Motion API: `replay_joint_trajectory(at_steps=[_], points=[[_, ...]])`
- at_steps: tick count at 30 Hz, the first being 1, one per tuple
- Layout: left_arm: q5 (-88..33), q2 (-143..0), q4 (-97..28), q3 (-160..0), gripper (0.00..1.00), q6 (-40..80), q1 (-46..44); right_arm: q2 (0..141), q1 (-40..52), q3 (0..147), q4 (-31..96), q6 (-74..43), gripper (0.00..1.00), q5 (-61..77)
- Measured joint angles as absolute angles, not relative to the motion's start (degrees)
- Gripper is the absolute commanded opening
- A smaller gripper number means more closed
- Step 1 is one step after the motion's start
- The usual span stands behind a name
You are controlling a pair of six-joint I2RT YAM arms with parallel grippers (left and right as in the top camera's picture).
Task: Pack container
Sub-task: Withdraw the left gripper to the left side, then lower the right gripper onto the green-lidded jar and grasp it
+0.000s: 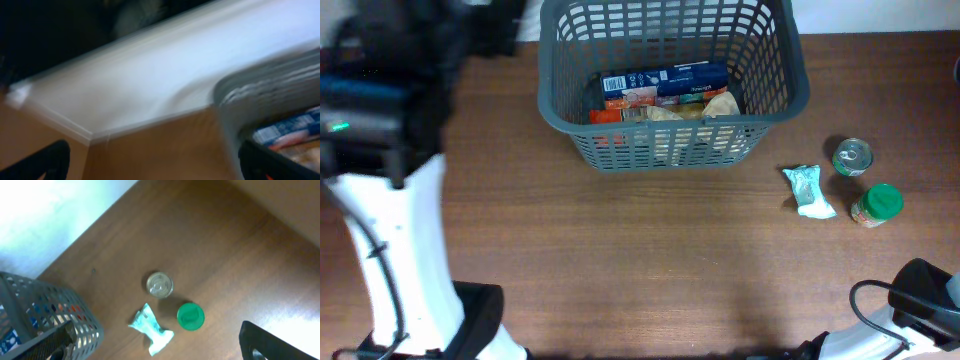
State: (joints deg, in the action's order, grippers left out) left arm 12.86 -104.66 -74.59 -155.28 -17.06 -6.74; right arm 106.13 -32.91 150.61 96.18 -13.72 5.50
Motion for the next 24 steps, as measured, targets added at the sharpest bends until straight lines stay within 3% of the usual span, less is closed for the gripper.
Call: replay_joint_trajectory(at_steps=[4, 10, 16, 24], points=[[11.68, -106.15, -81.23, -153.42, 0.99, -12.03, 2.09, 106.13, -32.93, 150.61, 92.07, -13.74, 0.99, 5.48], [9.56, -109.30, -83.29, -145.23, 0.99, -9.10, 9.87, 106.13, -32.93, 150.50, 96.03, -13.72, 0.99, 2.83], [8.88, -109.40, -83.40, -138.78, 0.99, -8.45, 11.79, 106.13, -32.91, 145.10, 96.95, -13.30, 0.99, 3.55], [8.51, -109.40, -83.40, -135.44, 0.99, -8.23, 11.81, 106.24, -32.64, 125.19, 93.93, -11.92, 0.99, 3.75]])
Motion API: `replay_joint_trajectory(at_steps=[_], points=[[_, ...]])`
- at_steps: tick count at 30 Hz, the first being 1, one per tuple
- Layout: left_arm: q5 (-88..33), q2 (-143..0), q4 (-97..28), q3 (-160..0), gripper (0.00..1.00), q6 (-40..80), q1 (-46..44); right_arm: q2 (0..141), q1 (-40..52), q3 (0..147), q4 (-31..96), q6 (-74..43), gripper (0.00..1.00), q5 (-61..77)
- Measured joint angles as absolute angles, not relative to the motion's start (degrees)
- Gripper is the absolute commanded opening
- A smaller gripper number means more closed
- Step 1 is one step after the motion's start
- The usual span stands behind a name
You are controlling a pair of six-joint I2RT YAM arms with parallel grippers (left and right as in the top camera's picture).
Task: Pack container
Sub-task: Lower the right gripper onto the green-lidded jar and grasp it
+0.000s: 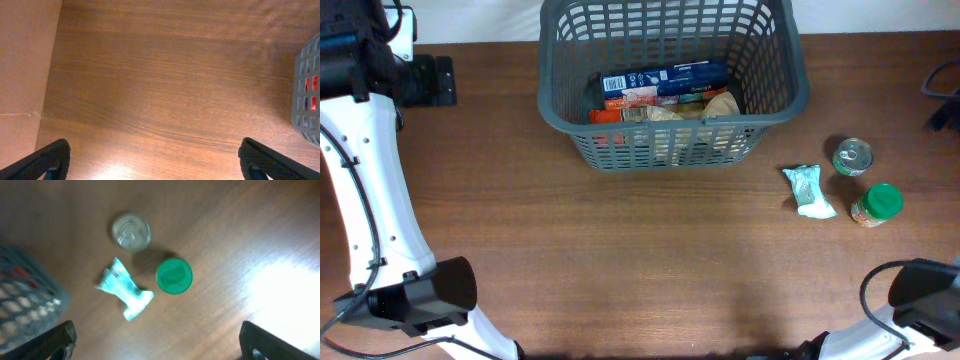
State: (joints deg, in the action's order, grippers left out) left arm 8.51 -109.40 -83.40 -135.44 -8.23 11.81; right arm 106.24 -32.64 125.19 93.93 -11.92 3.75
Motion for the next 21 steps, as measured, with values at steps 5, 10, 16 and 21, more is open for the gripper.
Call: replay_joint_trajectory(at_steps=[5, 10, 16, 21], points=[[8.36, -109.40, -83.40, -135.41, 0.99, -8.03, 11.81, 106.39, -30.37, 112.12, 85.58, -10.26, 0.99, 3.46], [8.34, -109.40, -83.37, -135.41, 0.99, -8.01, 11.81, 106.45, -27.94, 100.66, 75.88, -9.96, 0.99, 0.43], [8.34, -109.40, -83.40, -135.41, 0.99, -7.86, 11.81, 106.67, -27.75, 87.31, 67.51, -10.26, 0.99, -1.08], [8.34, -109.40, -83.40, -135.41, 0.99, -7.86, 11.81, 106.74, -27.75, 81.89, 63.11, -10.39, 0.99, -1.65]])
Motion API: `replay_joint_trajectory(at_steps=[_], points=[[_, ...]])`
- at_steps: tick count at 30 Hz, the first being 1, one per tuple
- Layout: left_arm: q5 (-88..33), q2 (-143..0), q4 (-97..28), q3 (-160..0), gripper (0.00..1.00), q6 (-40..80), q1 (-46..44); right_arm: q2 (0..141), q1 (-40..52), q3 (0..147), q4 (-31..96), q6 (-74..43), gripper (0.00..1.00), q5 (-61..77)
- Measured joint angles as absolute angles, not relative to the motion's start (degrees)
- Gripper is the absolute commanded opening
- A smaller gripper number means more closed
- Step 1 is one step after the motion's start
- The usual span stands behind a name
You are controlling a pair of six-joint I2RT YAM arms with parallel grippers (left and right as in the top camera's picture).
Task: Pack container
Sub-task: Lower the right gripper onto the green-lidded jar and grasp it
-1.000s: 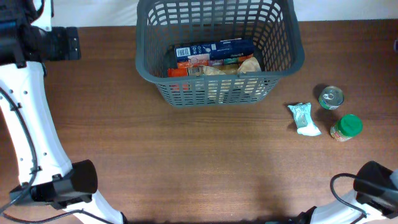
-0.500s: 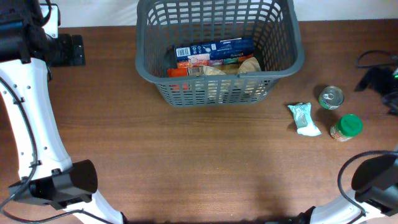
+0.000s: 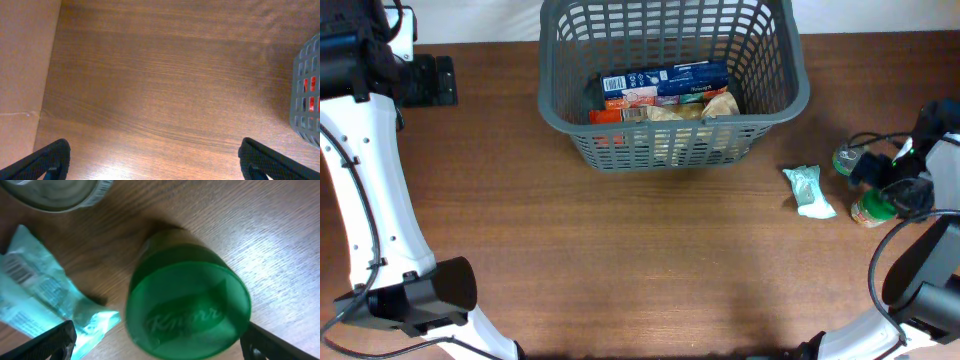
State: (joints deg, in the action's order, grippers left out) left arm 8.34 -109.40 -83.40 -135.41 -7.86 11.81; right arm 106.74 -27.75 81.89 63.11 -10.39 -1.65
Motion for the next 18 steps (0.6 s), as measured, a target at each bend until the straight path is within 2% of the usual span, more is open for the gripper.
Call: replay_joint_trajectory(at_steps=[18], points=[[8.34, -109.40, -83.40, -135.41, 0.99, -7.86, 11.81, 106.74, -27.75, 81.52, 58.19, -10.50, 0.99, -3.49]])
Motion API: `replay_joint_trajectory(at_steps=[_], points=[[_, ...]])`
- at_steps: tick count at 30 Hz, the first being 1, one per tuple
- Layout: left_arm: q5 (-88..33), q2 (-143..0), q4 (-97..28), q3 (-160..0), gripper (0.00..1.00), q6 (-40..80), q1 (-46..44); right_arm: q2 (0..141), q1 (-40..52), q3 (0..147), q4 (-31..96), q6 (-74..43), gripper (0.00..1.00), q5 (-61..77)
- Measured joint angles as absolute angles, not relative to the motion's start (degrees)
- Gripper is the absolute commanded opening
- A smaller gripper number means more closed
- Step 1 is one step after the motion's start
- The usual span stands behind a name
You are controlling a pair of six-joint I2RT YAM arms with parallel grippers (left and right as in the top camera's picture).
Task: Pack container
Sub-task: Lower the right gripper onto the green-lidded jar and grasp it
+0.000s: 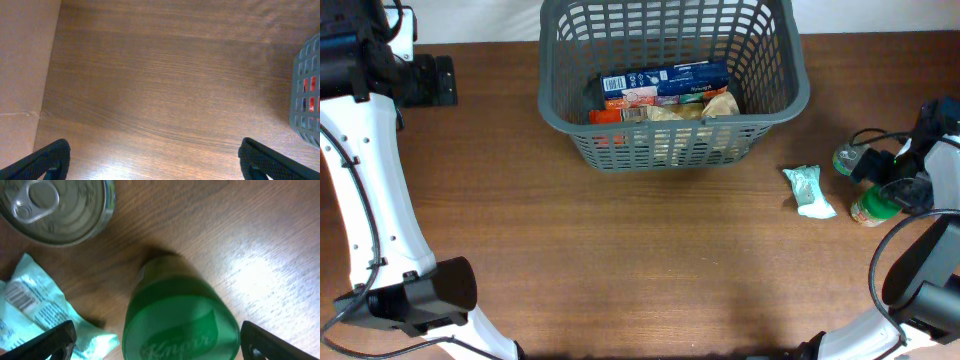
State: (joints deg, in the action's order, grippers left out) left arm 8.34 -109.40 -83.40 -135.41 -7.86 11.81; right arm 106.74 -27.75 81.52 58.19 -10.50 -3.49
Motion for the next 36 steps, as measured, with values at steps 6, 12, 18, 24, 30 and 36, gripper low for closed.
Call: replay_joint_trajectory(at_steps=[6, 12, 18, 24, 30, 36], points=[[8.34, -109.40, -83.40, -135.41, 0.99, -7.86, 11.81, 106.74, -27.75, 81.41, 57.52, -10.59, 0.99, -3.66], [8.34, -109.40, -83.40, -135.41, 0.99, -7.86, 11.81, 108.03, -27.75, 80.82, 57.58, -11.03, 0.99, -3.70], [8.34, -109.40, -83.40, -135.41, 0.99, -7.86, 11.81, 108.95, -27.92, 80.55, 57.08, -12.29, 0.99, -4.64], [8.34, -109.40, -83.40, -135.41, 0.99, -7.86, 11.81, 108.95, -29.19, 80.55, 56.88, -13.37, 1.00, -5.17], [8.34, -109.40, -83.40, -135.41, 0.99, -7.86, 11.81, 108.99, -29.65, 78.91, 55.70, -13.98, 1.00, -5.17], [8.36, -109.40, -83.40, -135.41, 0.99, -7.86, 11.81, 109.25, -29.65, 75.09, 52.97, -14.81, 0.99, -5.15]])
